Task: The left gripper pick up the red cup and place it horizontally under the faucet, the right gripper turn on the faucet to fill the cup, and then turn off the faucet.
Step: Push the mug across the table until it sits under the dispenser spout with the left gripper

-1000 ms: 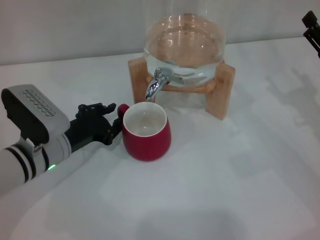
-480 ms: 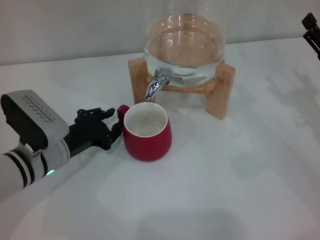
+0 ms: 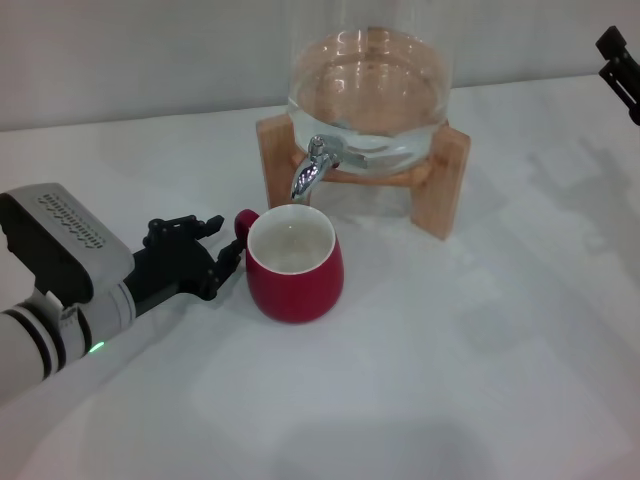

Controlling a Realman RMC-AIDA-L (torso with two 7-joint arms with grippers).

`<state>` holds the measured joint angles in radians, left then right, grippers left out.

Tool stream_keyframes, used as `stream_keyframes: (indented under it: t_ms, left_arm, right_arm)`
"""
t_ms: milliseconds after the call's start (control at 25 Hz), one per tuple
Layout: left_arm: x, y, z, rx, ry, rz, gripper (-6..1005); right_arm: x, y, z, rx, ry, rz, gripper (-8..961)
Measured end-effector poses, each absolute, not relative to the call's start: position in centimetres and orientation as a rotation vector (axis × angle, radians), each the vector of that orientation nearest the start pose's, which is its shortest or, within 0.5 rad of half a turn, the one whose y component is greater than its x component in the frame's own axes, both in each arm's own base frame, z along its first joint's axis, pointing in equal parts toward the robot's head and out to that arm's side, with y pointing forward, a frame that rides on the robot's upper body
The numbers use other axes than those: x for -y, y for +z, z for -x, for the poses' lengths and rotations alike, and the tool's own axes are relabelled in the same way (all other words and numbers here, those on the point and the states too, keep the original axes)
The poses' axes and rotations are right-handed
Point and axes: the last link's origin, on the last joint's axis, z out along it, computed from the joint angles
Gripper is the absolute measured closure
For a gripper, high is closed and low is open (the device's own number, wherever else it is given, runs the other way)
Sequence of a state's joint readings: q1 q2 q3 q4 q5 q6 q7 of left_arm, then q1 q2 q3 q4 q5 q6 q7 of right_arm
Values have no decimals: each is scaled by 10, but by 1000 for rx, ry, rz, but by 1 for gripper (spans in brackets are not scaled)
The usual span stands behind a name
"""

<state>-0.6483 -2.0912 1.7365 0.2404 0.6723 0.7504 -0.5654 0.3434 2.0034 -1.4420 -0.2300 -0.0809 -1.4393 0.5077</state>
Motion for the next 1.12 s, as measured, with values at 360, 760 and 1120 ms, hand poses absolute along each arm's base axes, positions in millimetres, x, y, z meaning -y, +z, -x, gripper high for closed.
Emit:
stream_keyframes:
  t_ms: [360, 760, 1120]
  left_arm:
    - [-369, -103, 261, 254, -335, 2434, 625]
    - [-366, -103, 265, 267, -327, 2431, 624]
    - [-363, -102, 271, 275, -317, 2423, 624]
  right_arm:
    - [-318, 65, -323, -398, 1059, 1534, 85]
    - [-317, 64, -324, -400, 1058, 1532, 85]
    - [-316, 64, -324, -400, 1061, 1531, 85]
